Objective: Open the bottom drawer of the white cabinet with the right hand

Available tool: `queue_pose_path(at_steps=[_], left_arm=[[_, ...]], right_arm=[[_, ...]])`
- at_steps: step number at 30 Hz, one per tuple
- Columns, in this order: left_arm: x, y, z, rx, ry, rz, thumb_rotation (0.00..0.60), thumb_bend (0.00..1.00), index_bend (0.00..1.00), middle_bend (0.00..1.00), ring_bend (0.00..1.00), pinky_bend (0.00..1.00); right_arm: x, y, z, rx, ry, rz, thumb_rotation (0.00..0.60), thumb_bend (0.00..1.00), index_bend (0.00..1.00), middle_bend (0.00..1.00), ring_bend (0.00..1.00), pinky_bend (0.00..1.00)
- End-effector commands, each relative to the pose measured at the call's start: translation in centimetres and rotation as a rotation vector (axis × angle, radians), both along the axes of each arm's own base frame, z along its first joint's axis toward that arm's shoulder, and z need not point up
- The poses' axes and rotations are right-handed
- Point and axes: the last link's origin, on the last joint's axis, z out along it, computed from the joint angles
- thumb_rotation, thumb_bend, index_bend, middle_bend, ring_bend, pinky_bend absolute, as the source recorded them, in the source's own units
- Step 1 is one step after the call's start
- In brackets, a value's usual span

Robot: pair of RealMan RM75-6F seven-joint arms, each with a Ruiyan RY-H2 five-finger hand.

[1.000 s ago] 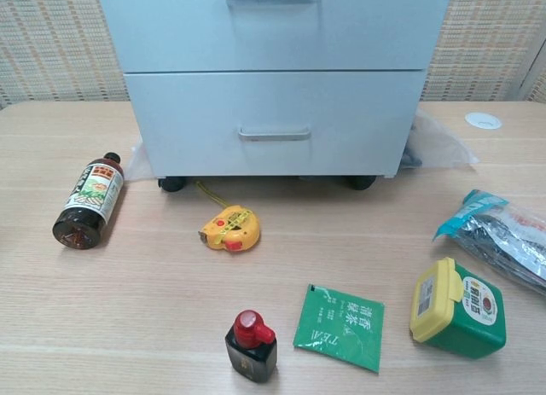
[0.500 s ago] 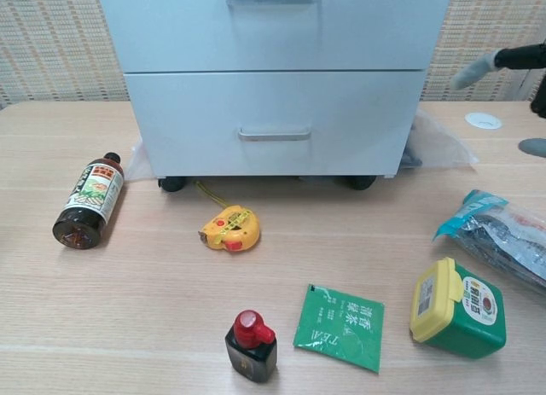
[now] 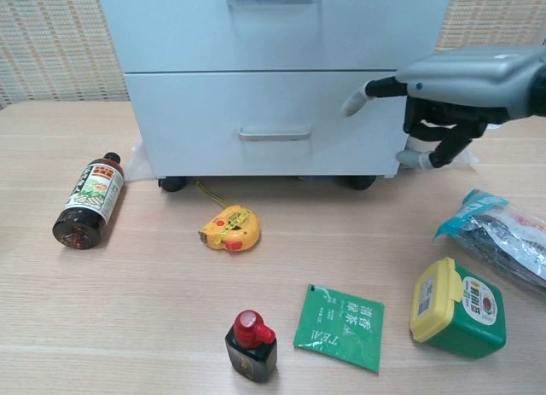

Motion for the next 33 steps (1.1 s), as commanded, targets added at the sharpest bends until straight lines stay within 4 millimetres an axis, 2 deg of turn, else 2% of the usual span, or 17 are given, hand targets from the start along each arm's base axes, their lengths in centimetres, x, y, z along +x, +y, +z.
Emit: queue_pose_path(at_steps=[1, 13, 33], left_arm=[[-0.1, 0.0, 0.0, -0.001, 0.0, 0.003, 0.6, 0.36, 0.15, 0.0, 0.04, 0.12], [-0.3, -0.1, -0.1, -0.001, 0.0, 0.007, 0.6, 0.36, 0.15, 0.0, 0.04, 0.12], [-0.8, -0.1, -0.2, -0.004, -0.007, 0.016, 0.6, 0.36, 0.15, 0.0, 0.04, 0.12]], right_arm=[[0.6, -0.5, -1.1, 0.003, 0.018, 0.013, 0.6, 0.39, 0.14, 0.88, 0.91, 0.86], [2.0, -2.0, -3.5, -0.008, 0.033, 0.027, 0.6, 0.4, 0.14, 0.88, 0.91, 0.86], [3.4, -2.9, -5.8, -0.026, 0.101, 0.074, 0.6, 0.4, 0.14, 0.88, 0.91, 0.86]])
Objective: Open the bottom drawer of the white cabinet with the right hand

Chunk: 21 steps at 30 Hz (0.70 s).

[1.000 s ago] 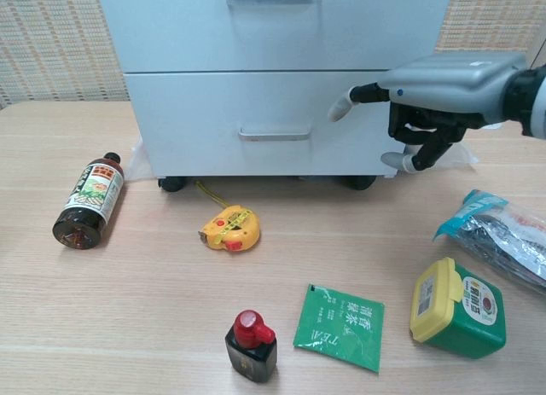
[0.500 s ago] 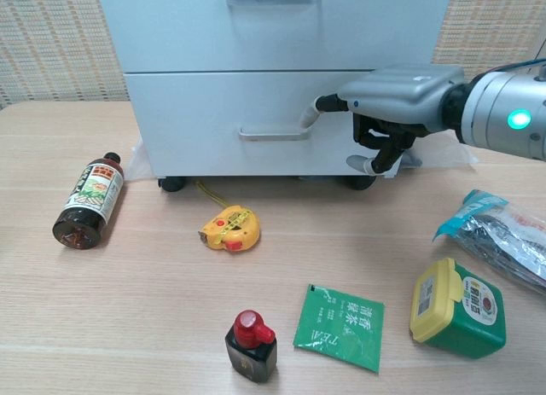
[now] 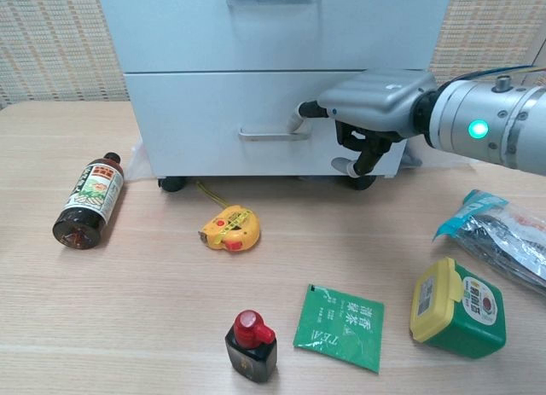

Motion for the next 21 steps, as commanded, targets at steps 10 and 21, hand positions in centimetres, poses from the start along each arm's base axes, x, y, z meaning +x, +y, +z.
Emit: queue_pose_path(at_steps=[10, 21], left_arm=[[-0.1, 0.0, -0.2, -0.006, -0.003, 0.005, 0.6, 0.36, 0.15, 0.0, 0.04, 0.12], [-0.2, -0.1, -0.5, -0.014, -0.002, 0.009, 0.6, 0.36, 0.15, 0.0, 0.04, 0.12]], right_arm=[[0.0, 1.0, -0.7, 0.016, 0.03, 0.025, 0.6, 0.4, 0.14, 0.88, 0.91, 0.86], [-0.3, 3.0, -0.5, 0.027, 0.057, 0.056, 0.6, 0.4, 0.14, 0.88, 0.91, 0.86]])
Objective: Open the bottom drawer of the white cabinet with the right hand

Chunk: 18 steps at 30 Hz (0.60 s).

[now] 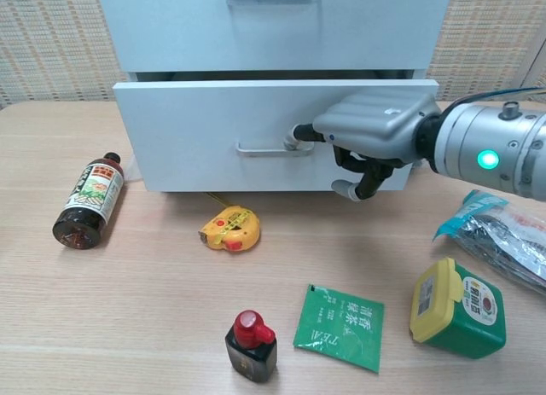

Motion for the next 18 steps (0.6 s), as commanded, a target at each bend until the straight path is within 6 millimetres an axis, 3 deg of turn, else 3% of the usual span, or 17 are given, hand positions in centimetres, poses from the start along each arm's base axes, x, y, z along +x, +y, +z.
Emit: queue_pose_path(at_steps=[1, 18], left_arm=[[0.0, 0.0, 0.0, 0.0, 0.0, -0.001, 0.6, 0.36, 0.15, 0.0, 0.04, 0.12], [-0.3, -0.1, -0.2, -0.004, 0.0, 0.007, 0.6, 0.36, 0.15, 0.0, 0.04, 0.12]], right_arm=[[0.0, 0.5, 0.1, -0.002, 0.005, 0.012, 0.6, 0.4, 0.14, 0.88, 0.91, 0.86], [0.2, 3.8, 0.5, 0.012, 0.029, 0.084, 0.6, 0.4, 0.14, 0.88, 0.91, 0.86]])
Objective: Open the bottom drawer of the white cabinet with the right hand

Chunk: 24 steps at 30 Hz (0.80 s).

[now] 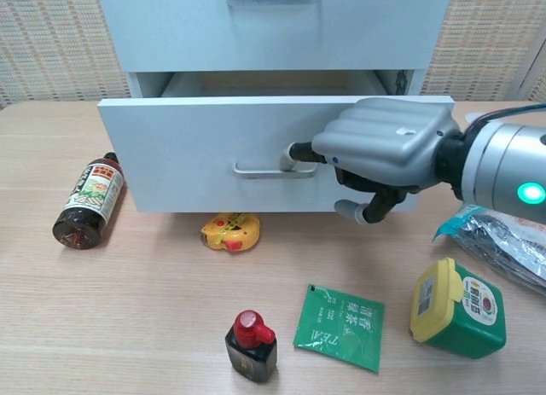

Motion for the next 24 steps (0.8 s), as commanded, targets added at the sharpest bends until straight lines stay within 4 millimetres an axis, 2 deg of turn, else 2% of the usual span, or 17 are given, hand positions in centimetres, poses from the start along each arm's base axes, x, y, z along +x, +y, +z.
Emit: queue_pose_path(at_steps=[1, 24], left_arm=[[0.0, 0.0, 0.0, 0.0, 0.0, 0.001, 0.6, 0.36, 0.15, 0.0, 0.04, 0.12], [-0.2, 0.2, -0.4, -0.015, -0.002, -0.005, 0.6, 0.36, 0.15, 0.0, 0.04, 0.12]], right_arm=[[-0.1, 0.3, 0.0, 0.0, 0.005, 0.002, 0.6, 0.4, 0.14, 0.88, 0.91, 0.86], [-0.3, 3.1, 0.2, -0.008, 0.021, 0.013, 0.6, 0.4, 0.14, 0.88, 0.92, 0.86]])
